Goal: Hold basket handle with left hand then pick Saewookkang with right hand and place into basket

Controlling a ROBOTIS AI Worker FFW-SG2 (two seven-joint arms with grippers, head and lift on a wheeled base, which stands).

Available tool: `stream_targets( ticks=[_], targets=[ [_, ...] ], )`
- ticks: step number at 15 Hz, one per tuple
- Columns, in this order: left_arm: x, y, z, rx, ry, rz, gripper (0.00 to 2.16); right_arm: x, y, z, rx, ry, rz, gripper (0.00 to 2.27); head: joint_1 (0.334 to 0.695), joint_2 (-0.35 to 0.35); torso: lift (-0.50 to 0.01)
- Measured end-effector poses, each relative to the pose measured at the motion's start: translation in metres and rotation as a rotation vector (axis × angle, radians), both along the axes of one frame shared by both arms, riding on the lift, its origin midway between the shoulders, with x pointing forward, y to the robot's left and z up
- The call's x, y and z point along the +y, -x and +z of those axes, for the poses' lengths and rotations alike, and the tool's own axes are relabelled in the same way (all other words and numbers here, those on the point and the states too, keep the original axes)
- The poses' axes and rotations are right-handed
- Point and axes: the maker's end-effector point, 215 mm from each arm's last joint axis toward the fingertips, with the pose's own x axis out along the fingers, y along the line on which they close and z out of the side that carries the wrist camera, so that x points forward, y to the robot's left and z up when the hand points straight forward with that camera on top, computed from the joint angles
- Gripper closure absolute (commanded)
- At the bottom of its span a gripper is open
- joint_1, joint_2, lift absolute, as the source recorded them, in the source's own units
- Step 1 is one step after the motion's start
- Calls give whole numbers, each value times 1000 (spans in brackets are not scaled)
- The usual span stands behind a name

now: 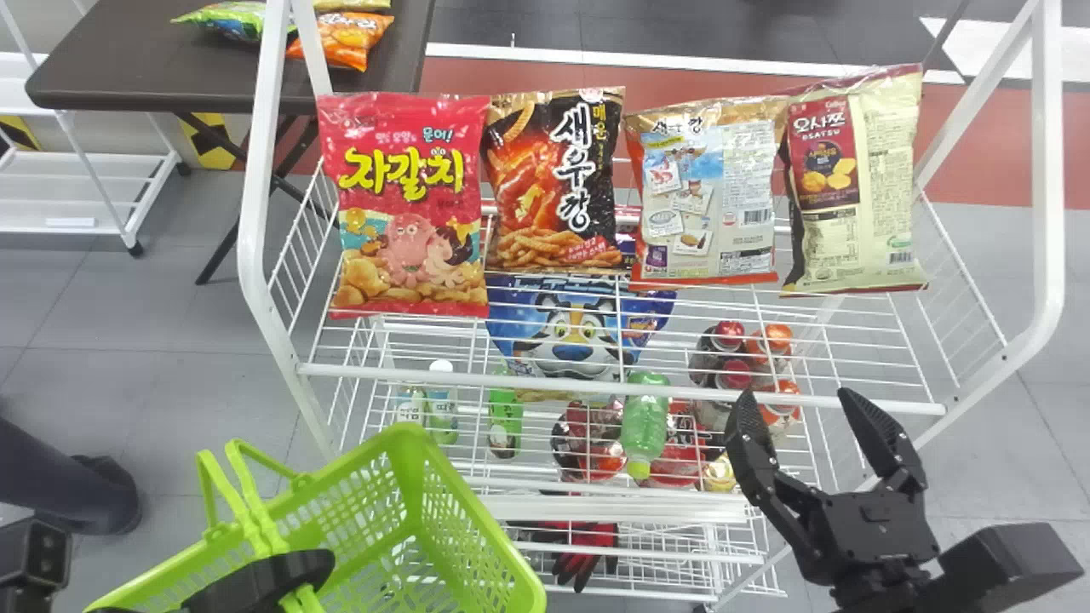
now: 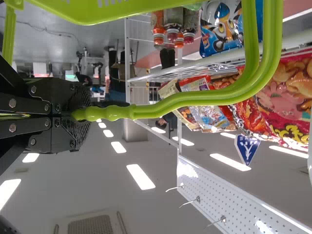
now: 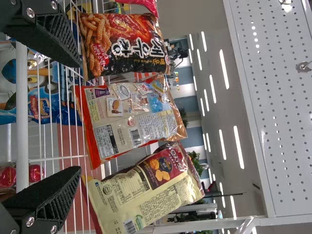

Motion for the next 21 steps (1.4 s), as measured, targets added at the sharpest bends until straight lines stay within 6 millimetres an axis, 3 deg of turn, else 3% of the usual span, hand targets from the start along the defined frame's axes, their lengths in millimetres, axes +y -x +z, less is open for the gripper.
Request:
stream_targets(
  ticks=[10,12,21],
  targets=[
    [2,-5,11,-39,-20,-6,2152,-1,-3,3,-6,-1,-3,39,695,-63,-19],
    [1,-5,11,-41,-20,-9,2152,-1,-17,5,-2,0,-1,39,695,-62,-19],
    [-5,2,12,-42,-31,-23,2152,11,-120,0,133,2,36,39,695,-44,-19]
  ],
)
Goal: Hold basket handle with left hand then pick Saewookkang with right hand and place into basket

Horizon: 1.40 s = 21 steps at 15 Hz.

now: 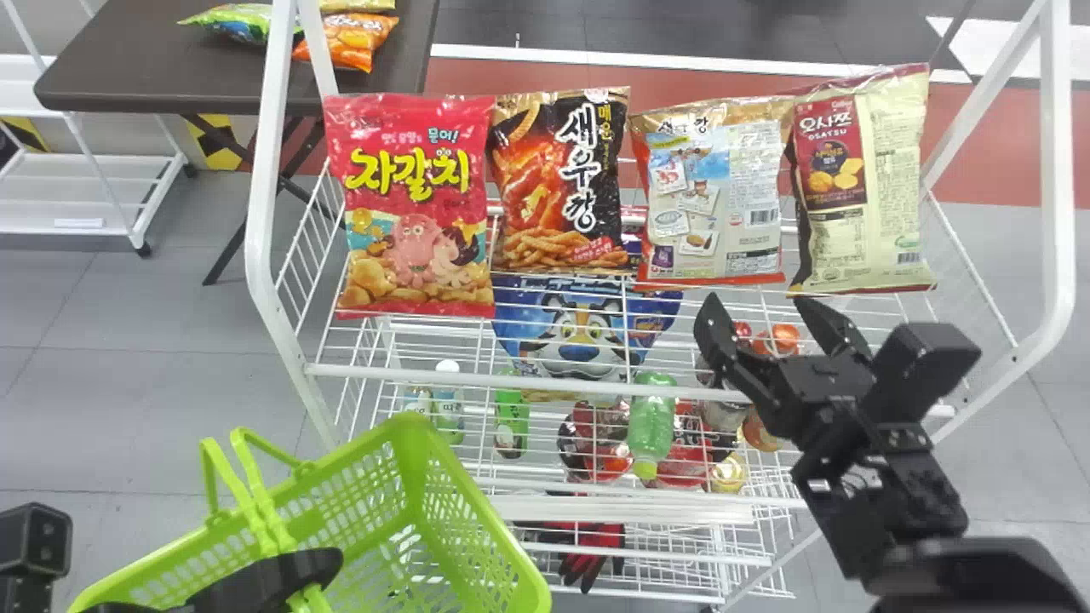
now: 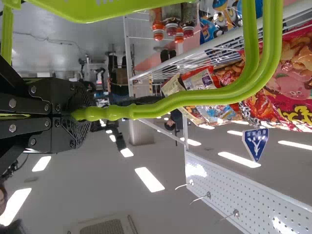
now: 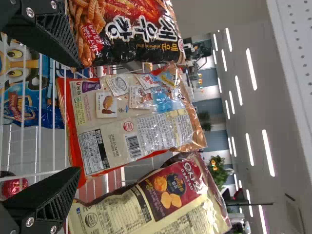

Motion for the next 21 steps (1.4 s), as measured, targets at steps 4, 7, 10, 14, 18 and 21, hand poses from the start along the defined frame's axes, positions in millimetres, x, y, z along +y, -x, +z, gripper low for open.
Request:
stream_targets(
  ticks=[4,7,10,14,18,21],
  targets=[
    [-3,-2,1,-9,-13,-16,2152,-1,-31,12,18,-17,-15,39,695,-46,-19],
    [-6,-3,2,-12,-14,-29,2152,2,-54,18,35,-15,-14,39,695,-47,-19],
    [-9,-1,2,-12,-16,-37,2152,6,-79,16,75,-1,-1,39,695,-42,-19],
    [-9,1,2,-12,-19,-39,2152,19,-98,4,135,26,28,748,695,-28,-19],
    [-8,2,2,-11,-20,-39,2152,28,-101,-10,179,51,33,2010,695,-11,-19],
    [-8,2,2,-12,-22,-39,2152,22,-102,-13,192,60,9,2250,695,-17,-19]
  ],
)
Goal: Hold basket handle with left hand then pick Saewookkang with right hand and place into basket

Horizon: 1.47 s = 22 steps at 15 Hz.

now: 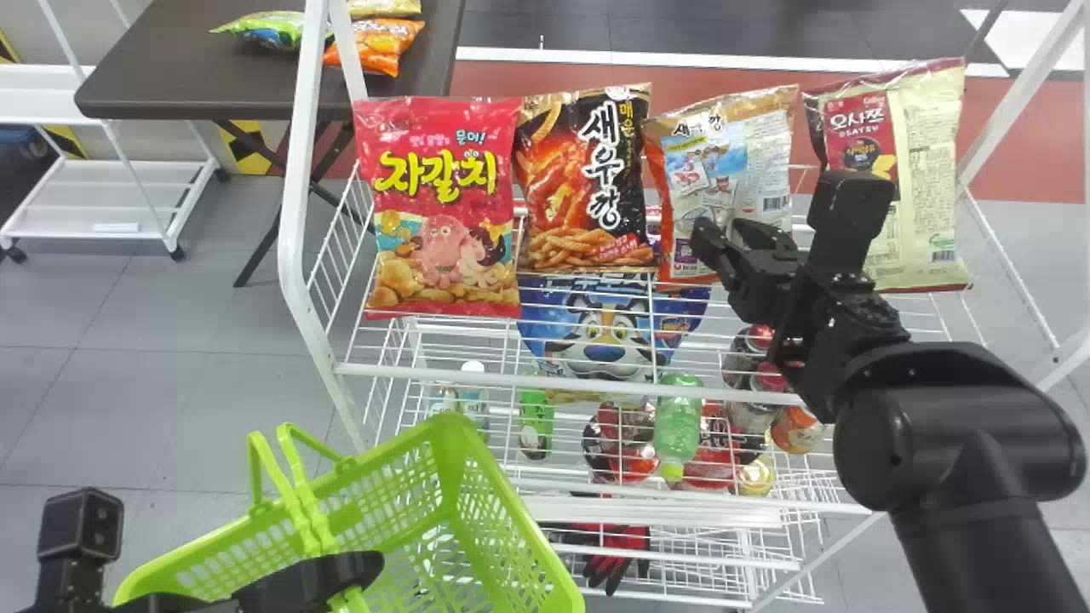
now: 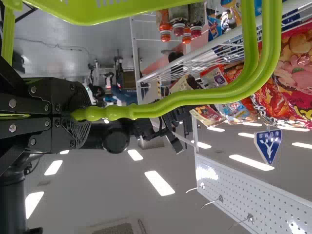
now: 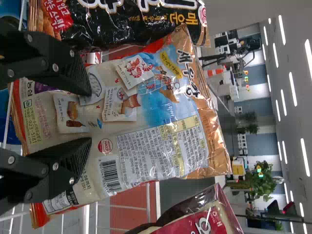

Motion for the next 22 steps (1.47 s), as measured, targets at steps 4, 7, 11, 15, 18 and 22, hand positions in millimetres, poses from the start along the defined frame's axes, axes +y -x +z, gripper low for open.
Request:
stream_targets(
  ticks=[4,7,11,15,18,22],
  targets=[
    [0,0,0,0,-1,-2,2152,-11,3,3,-5,19,-23,2250,695,-32,-19],
    [0,0,0,0,-3,-1,2152,-18,12,18,-39,29,-43,2250,695,-41,-19],
    [0,-3,1,-5,-5,-1,2152,-16,43,47,-77,28,-43,2250,695,-44,-19],
    [0,-4,-1,-4,-7,-1,2152,4,82,59,-31,13,2,2250,695,-19,-19],
    [1,-6,-1,-4,-7,2,2152,33,117,48,85,-21,84,2250,695,15,-19],
    [2,-8,-2,0,-3,6,2152,89,172,32,269,-57,248,2250,695,113,-19]
  ],
)
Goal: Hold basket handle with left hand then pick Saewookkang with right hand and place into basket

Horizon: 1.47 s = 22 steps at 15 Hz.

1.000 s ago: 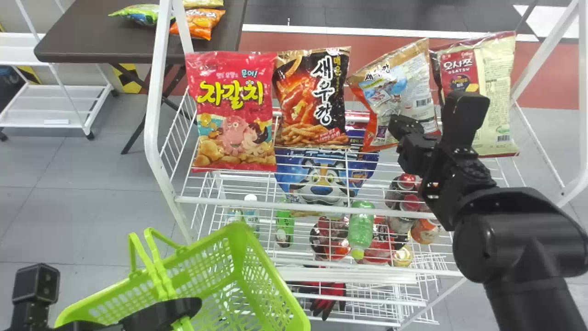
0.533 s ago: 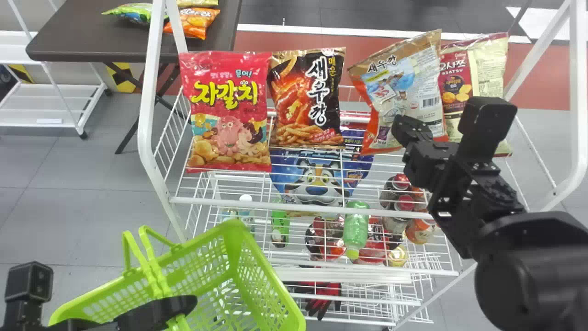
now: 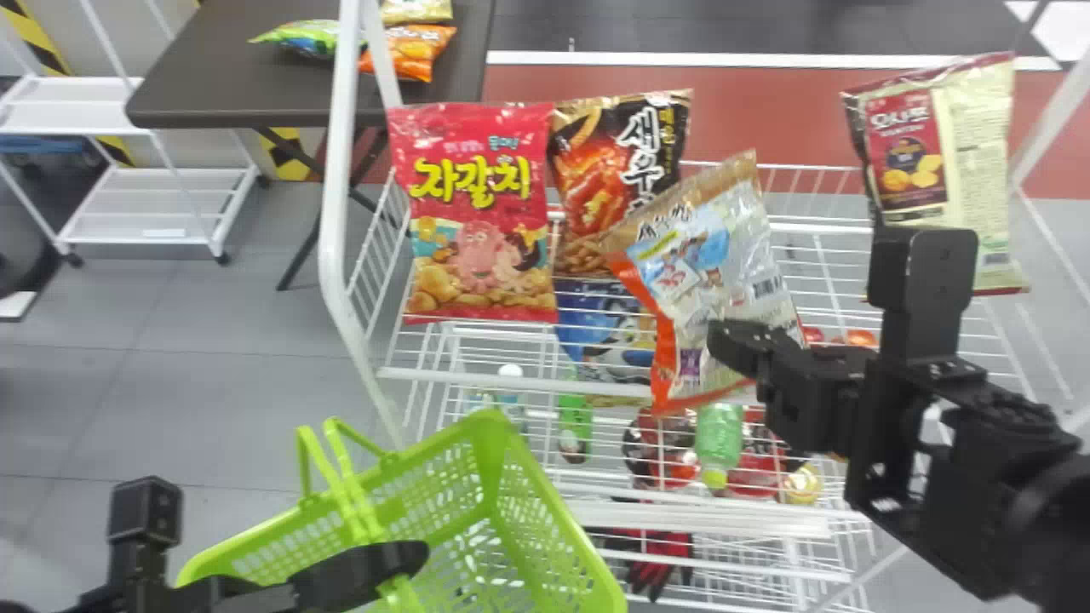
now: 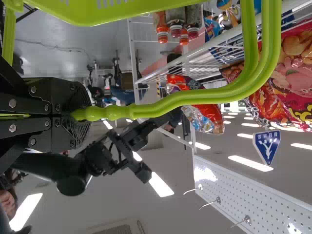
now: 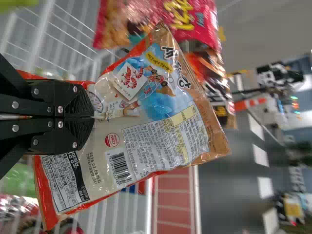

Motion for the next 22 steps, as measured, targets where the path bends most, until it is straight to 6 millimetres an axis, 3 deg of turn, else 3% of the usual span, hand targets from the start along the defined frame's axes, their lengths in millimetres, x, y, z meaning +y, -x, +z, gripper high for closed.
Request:
stream_targets(
  ticks=[7,13,14,15,17,20,22],
  targets=[
    [3,-9,-3,5,4,9,2152,109,80,-15,148,-25,282,2253,695,349,-19],
    [3,-17,-2,-1,12,12,2152,179,117,-56,230,-58,406,2246,695,350,-19],
    [3,-18,-1,-3,13,12,2152,186,118,-64,237,-61,412,2081,695,350,-19],
    [3,-19,-1,-4,13,13,2152,192,119,-73,245,-64,418,1747,695,350,-19],
    [5,-22,-2,-2,15,15,2152,201,121,-86,259,-72,431,73,695,350,-19],
    [6,-26,-3,1,19,18,2152,202,122,-93,271,-83,439,29,695,350,-19],
    [8,-28,-3,2,18,18,2152,199,112,-85,247,-101,427,66,695,350,-19]
  ],
)
